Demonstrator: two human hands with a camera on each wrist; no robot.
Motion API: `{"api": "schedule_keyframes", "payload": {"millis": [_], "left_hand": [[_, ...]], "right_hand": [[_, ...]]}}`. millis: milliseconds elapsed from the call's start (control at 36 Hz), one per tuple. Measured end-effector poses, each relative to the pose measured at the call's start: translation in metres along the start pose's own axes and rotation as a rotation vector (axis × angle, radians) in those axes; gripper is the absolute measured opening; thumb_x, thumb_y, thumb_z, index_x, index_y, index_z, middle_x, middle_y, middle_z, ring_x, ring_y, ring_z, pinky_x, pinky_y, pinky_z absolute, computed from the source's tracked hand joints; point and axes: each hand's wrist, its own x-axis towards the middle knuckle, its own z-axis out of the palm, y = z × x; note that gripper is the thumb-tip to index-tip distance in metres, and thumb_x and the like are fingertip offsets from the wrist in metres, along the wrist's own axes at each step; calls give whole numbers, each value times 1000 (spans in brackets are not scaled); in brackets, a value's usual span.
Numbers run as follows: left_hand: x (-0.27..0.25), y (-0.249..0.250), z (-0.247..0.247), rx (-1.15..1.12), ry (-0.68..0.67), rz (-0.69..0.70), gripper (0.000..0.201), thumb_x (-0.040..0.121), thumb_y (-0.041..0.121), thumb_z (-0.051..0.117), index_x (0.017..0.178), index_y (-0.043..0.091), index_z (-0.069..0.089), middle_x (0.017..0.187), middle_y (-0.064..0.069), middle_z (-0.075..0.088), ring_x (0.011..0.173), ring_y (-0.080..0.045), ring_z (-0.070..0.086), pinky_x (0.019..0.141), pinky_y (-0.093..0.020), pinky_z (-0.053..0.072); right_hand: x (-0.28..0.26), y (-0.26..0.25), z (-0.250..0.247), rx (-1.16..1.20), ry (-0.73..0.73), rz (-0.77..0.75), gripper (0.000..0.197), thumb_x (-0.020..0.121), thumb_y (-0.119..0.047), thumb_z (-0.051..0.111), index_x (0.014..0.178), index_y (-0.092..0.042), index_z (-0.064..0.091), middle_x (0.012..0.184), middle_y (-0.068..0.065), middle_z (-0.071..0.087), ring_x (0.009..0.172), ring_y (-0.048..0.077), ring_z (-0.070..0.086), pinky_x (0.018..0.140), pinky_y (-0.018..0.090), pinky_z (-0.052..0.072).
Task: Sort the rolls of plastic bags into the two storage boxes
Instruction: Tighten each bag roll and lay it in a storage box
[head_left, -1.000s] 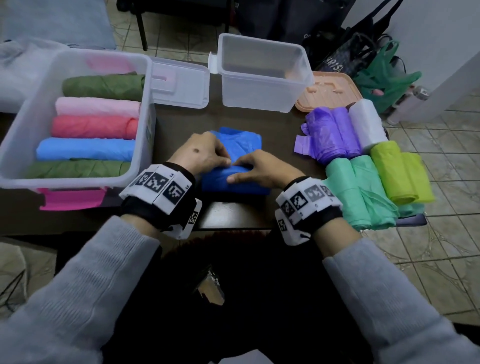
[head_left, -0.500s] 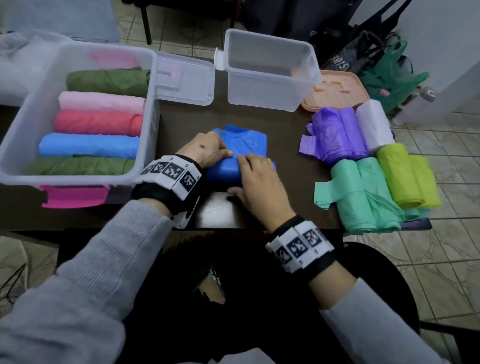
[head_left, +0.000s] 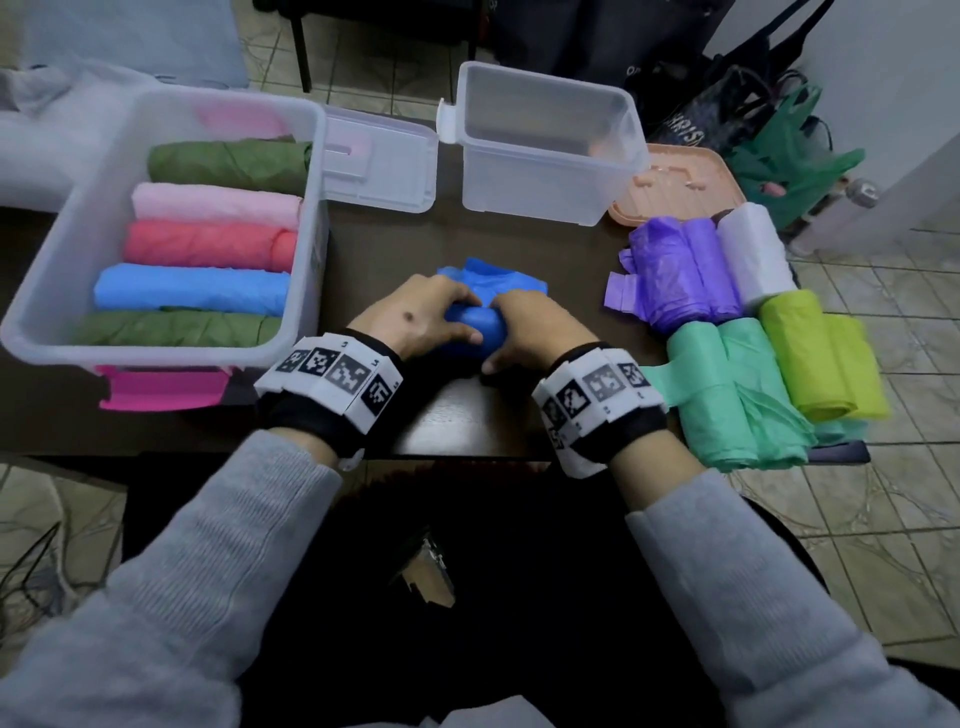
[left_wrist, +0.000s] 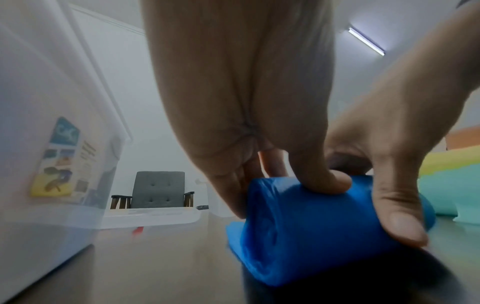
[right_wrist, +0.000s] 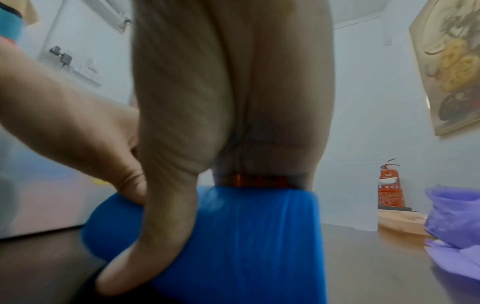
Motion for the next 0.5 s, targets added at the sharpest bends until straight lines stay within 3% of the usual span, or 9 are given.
{"api": "schedule_keyframes", "payload": {"millis": [56,139,222,278,361,444,500], "left_hand": [[-1,1,0,-9,-29,-1,46,84,35,66,128,23,57,125,-7,58,113,-23,54,94,-29,39],[-2,2,-3,-3,-84,10,44,86,35,64,128,23,58,124,-3,59,110,-20,54,90,-26,38],[0,1,-3,12,-114,-5,41,86,40,63,123,23,61,116,-2,61,97,-15,51,86,-26,38],[2,0,-2,24,-141,-26,40,85,45,62,118,24,62,114,-2,62,99,-18,54,93,-32,42],[4,1,-3,15,-191,-34,39,87,44,60,119,23,63,118,-1,63,108,-20,56,100,-37,42],[5,2,0,-35,-89,-42,43,87,41,62,124,20,60,126,-4,60,115,-20,55,102,-33,40],[5,2,4,-84,51,-32,38,85,37,66,119,20,64,115,-3,63,110,-18,57,94,-28,42]], "right_hand": [[-3,5,-5,76,-67,-2,64,72,-26,80,126,-11,50,125,7,55,114,23,52,86,27,39],[-12,9,-6,172,-108,2,81,70,-26,82,135,-15,36,130,7,49,119,23,47,87,29,37],[-25,6,5,-13,57,-69,84,62,-33,85,128,-13,38,127,9,41,117,26,40,90,35,38],[-32,3,15,-175,164,-89,79,65,-38,81,127,-12,39,126,8,39,116,26,38,89,35,37],[-34,5,22,-140,187,-86,71,73,-38,75,130,-12,40,129,8,40,118,25,38,91,34,35],[-29,11,18,-17,129,-80,70,76,-41,73,132,-11,43,128,10,44,120,27,39,98,35,34],[-23,14,11,55,58,-72,69,77,-43,72,133,-11,45,125,12,47,119,27,42,98,34,35]]}}
